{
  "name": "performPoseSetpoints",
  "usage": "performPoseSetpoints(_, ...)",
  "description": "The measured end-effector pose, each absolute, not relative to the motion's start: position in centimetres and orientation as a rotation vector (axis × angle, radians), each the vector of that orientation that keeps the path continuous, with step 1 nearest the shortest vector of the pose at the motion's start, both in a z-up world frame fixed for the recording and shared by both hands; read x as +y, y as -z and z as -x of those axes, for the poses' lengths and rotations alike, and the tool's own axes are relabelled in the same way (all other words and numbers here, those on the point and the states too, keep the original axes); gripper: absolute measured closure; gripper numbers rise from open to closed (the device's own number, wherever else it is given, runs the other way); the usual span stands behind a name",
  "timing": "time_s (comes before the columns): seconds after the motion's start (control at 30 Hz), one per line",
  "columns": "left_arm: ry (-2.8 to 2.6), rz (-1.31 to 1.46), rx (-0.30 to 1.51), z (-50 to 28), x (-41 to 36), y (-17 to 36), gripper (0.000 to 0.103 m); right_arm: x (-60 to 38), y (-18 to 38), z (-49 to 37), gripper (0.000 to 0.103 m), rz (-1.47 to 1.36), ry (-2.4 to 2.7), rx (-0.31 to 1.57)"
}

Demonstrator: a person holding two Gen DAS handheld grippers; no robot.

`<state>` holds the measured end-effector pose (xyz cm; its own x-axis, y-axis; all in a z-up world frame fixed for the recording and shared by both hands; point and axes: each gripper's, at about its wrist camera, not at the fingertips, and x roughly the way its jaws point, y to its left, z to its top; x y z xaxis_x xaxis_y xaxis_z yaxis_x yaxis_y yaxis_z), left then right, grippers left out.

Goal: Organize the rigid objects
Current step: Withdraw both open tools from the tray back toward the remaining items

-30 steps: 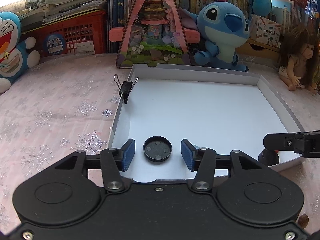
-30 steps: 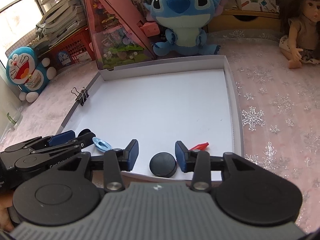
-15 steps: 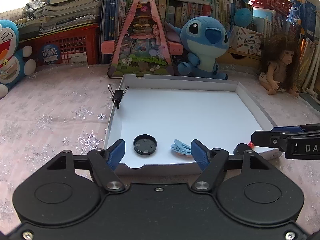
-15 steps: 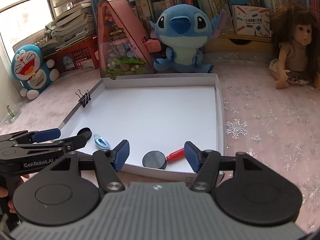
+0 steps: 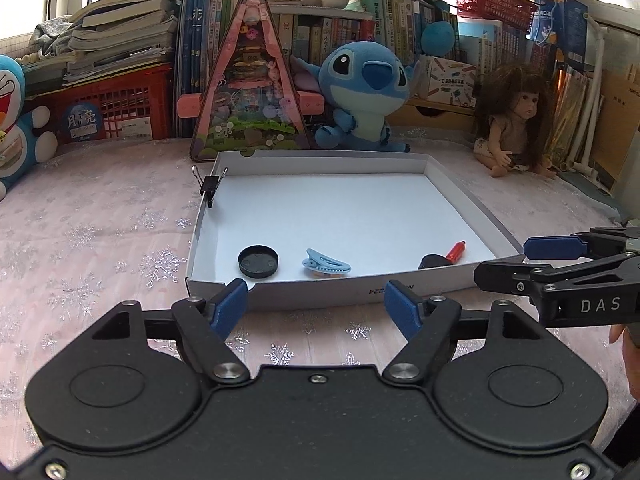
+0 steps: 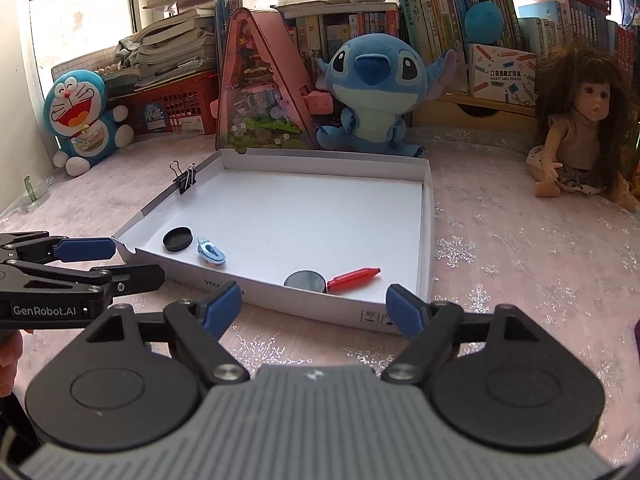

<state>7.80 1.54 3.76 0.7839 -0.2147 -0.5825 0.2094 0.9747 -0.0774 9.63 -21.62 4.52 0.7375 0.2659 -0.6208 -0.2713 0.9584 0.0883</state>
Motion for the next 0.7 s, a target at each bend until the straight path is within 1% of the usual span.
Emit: performPoseSetpoints(0.7,0.293,-0.004,0.601,-3.4,1.8,-1.1,0.029,-22.1,-1.7,-5.0,0.014,0.053,-0.267,0.645)
